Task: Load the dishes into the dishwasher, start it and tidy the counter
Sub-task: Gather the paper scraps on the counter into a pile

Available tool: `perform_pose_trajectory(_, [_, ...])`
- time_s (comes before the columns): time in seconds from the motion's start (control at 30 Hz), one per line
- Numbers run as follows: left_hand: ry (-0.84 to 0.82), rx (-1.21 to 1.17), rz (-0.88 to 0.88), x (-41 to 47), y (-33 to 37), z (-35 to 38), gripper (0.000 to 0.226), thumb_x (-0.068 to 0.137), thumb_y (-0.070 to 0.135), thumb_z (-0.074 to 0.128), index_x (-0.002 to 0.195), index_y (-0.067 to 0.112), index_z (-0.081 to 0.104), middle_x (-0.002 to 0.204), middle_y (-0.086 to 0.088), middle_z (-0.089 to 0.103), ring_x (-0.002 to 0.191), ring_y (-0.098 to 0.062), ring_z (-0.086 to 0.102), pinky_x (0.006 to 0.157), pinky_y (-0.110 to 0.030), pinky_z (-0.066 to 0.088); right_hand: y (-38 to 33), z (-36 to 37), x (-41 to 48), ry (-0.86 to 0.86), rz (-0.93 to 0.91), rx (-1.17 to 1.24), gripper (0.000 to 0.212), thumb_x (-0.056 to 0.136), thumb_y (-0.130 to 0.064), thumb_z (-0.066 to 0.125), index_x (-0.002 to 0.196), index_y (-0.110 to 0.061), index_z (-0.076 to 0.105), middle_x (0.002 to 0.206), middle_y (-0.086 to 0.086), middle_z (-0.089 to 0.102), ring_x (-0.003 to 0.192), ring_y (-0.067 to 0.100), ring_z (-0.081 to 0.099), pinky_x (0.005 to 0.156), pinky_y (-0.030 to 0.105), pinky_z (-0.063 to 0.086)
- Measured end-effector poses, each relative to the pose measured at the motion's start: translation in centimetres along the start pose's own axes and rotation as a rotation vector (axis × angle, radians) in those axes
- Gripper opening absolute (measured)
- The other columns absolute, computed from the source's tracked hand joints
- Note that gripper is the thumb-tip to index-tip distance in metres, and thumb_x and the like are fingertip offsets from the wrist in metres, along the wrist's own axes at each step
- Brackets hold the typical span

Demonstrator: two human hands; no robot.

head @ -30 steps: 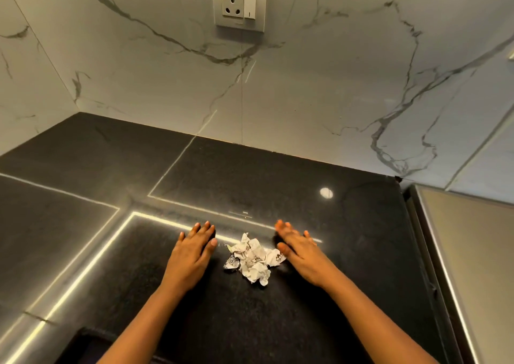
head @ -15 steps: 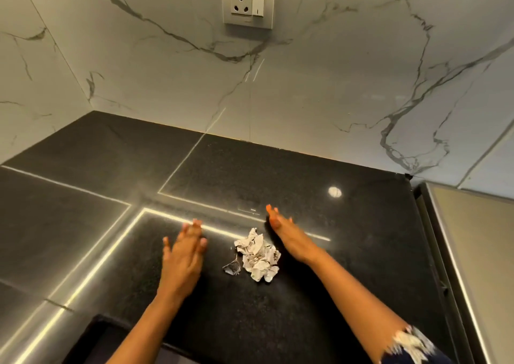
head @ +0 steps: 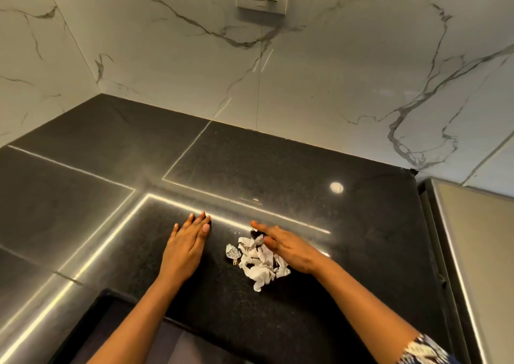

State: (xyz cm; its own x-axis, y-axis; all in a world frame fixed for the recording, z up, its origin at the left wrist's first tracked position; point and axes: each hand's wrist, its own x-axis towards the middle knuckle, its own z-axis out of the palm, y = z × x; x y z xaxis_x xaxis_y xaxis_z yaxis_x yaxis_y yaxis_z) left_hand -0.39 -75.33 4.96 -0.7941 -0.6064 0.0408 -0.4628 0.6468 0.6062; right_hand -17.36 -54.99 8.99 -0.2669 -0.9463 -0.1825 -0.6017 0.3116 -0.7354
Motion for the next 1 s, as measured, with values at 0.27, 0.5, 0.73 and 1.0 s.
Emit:
perform_pose_trajectory(0.27, [-0.128,0.054,0.096,-1.3,1.7,0.6,0.101,0.069,0.086,-0.01,0.145,0.03,0.024,0.146,0.024,0.011,0.14,0.001,0.001,0.113,-0.024,-0.004,-0.8,3.7,-0.5,0.102,-0.131,-0.321,0.096,0.074,-0.082,0.029,0.148,-0.035,-0.007,0.155,-0.019,-0.008,0.142,0.0,-0.01,0.117,0.03,-0.005])
perform_pose_trajectory(0.5, [0.03,-0.634,-0.25,-3.9,8.9,3.2,0.063,0.094,0.06,0.016,0.139,0.027,0.044,0.136,0.02,0.031,0.133,0.004,0.015,0.117,-0.024,0.001,-2.5,6.3,-1.0,0.862,0.273,1.031,0.112,0.052,-0.097,0.033,0.133,-0.021,0.048,0.138,-0.003,0.05,0.126,0.007,0.046,0.109,0.025,0.031])
perform_pose_trajectory(0.73, [0.241,-1.015,-0.375,-2.9,11.4,5.6,0.054,0.099,0.046,0.022,0.124,0.017,0.06,0.126,-0.003,0.061,0.113,-0.007,0.057,0.096,-0.02,0.043,-4.4,7.9,1.8,0.907,0.288,1.256,0.103,0.045,-0.098,0.041,0.111,-0.021,0.062,0.118,0.0,0.063,0.114,0.012,0.057,0.101,0.029,0.043])
perform_pose_trajectory(1.0, [0.295,-1.521,-0.492,-2.6,12.9,6.2,0.06,0.1,0.047,0.021,0.115,0.007,0.064,0.109,-0.011,0.07,0.104,-0.024,0.066,0.09,-0.037,0.05,-5.2,7.0,1.6,0.899,0.278,1.541,0.075,0.083,-0.067,0.029,0.102,-0.001,0.06,0.098,0.017,0.065,0.093,0.031,0.064,0.089,0.044,0.05])
